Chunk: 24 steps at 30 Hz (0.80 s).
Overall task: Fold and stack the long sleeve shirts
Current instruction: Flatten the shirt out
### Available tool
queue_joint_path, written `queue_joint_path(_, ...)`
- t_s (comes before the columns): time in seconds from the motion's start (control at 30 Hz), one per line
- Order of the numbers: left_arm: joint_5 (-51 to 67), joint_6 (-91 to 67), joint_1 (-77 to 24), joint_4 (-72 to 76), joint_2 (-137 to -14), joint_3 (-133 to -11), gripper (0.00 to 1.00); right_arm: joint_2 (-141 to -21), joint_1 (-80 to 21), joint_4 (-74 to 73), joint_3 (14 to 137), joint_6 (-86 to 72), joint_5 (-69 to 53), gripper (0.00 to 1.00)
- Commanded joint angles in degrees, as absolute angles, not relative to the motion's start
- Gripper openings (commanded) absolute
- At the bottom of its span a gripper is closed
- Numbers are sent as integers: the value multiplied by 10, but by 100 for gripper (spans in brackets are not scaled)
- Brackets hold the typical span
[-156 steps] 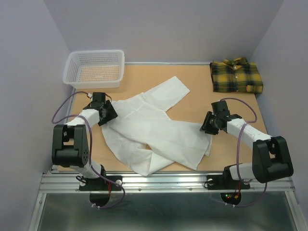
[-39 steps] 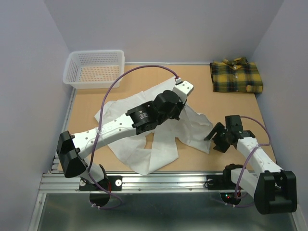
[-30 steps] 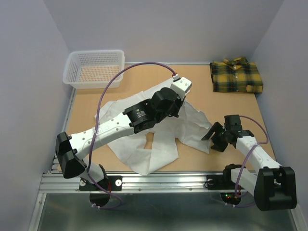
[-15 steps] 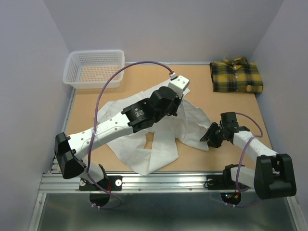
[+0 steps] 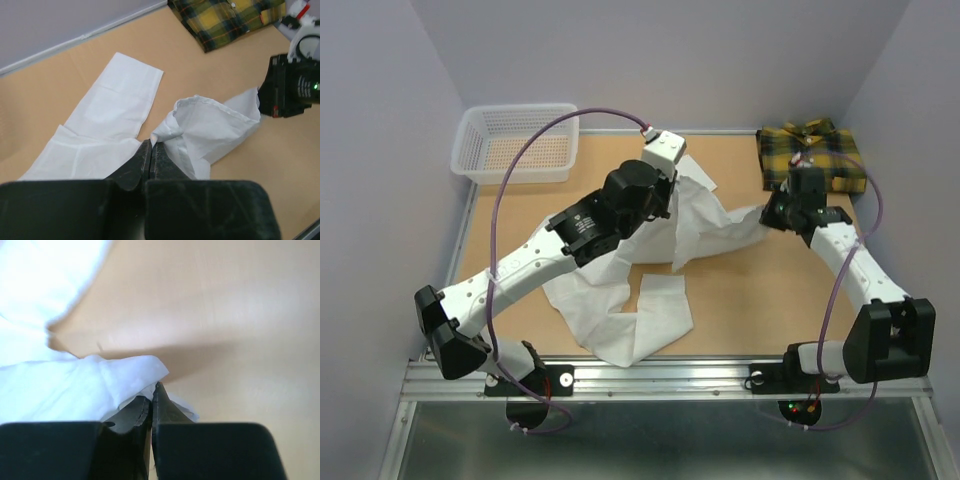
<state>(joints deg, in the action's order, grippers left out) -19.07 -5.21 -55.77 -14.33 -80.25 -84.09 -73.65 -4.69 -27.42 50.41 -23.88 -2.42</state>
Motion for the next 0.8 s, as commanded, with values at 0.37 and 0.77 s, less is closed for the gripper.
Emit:
queue_joint_path(0.37, 89, -38, -610, -3, -692, -739, 0, -696, -51, -93, 580, -95, 217, 37)
queue_joint_path(0.77, 247, 101, -807, -62, -910, -787, 32, -557, -49, -94, 521, -125, 555, 97)
